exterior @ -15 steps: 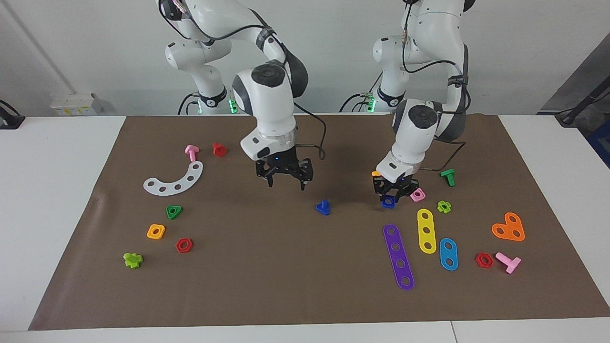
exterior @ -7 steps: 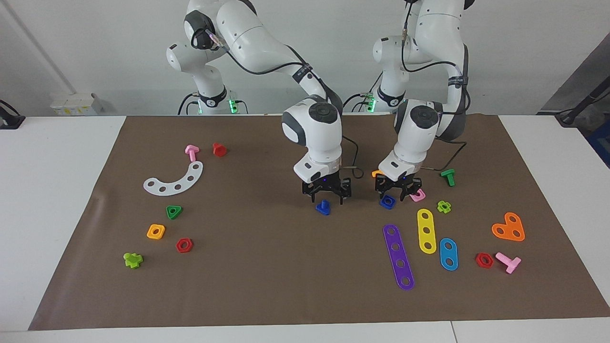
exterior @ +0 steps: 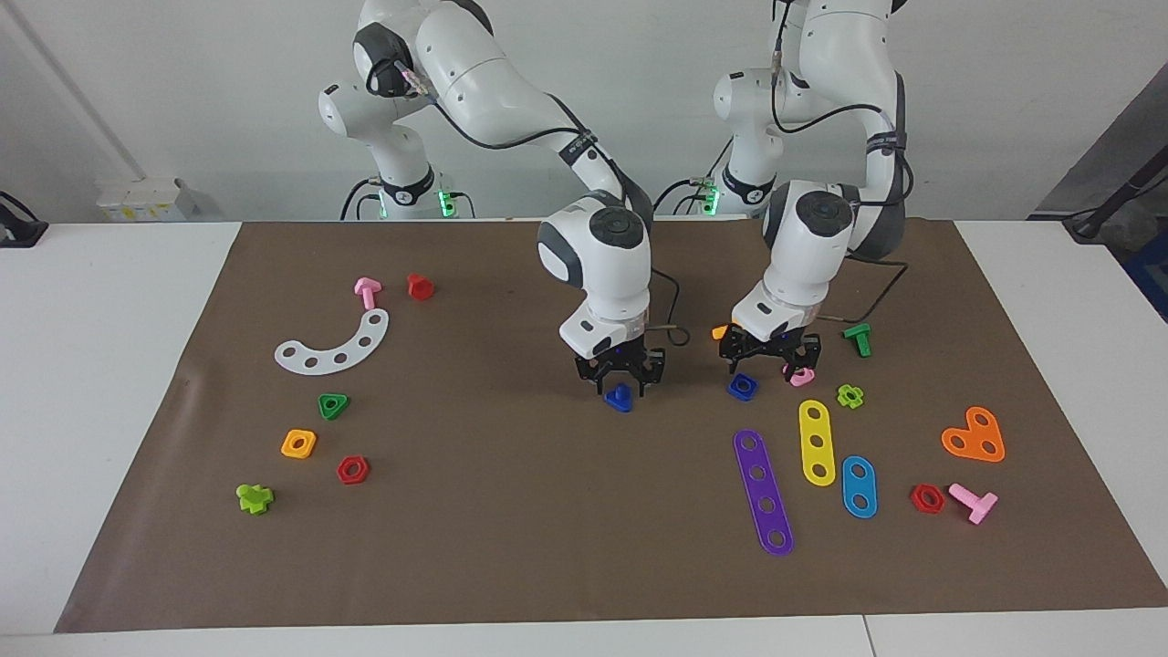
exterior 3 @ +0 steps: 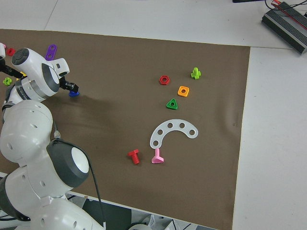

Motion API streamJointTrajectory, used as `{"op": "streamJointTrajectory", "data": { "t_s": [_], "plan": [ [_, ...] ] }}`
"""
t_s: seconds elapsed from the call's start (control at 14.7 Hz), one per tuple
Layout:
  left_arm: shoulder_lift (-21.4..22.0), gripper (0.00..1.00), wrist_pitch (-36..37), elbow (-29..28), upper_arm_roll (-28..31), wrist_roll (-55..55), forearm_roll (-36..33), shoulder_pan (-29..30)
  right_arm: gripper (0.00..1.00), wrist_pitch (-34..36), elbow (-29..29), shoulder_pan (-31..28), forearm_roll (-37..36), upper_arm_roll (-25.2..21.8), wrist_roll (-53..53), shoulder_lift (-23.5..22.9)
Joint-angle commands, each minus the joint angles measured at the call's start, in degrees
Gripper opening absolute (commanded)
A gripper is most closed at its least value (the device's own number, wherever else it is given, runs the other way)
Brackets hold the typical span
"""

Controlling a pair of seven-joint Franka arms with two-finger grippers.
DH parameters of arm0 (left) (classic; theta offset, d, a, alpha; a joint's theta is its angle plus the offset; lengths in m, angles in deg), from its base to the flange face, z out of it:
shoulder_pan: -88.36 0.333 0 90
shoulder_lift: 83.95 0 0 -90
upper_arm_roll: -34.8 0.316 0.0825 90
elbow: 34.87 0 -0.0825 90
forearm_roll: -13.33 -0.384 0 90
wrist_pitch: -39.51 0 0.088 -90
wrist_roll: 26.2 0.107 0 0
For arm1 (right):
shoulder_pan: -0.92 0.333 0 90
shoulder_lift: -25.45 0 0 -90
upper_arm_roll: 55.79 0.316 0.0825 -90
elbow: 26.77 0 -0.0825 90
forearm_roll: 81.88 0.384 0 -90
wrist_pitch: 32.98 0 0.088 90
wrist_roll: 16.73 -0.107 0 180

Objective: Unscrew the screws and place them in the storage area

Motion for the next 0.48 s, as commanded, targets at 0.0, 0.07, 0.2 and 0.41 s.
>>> {"op": "streamJointTrajectory", "data": {
  "t_s": [0.0, 0.07, 0.2, 0.41],
  "plan": [
    [3.4, 1.0, 6.0, 2.3, 2.4, 3.3, 1.0, 0.4, 0.47, -0.8, 2.0, -0.2, -0.2, 0.1, 1.3, 1.0],
    [4.7, 1.0, 8.0, 3.1, 3.3, 4.7, 1.0, 0.4, 0.47, -0.8, 2.0, -0.2, -0.2, 0.1, 1.3, 1.0],
    [7.3, 1.0, 12.8, 5.3, 6.0, 6.1, 1.2, -0.1, 0.46, -0.9, 2.0, -0.2, -0.2, 0.1, 1.3, 1.0],
    [7.8, 1.0, 21.0, 11.8, 9.0, 11.5, 3.9, -0.1, 0.43, -1.5, 1.9, -0.2, 0.0, 0.2, 1.3, 0.9]
  ]
}}
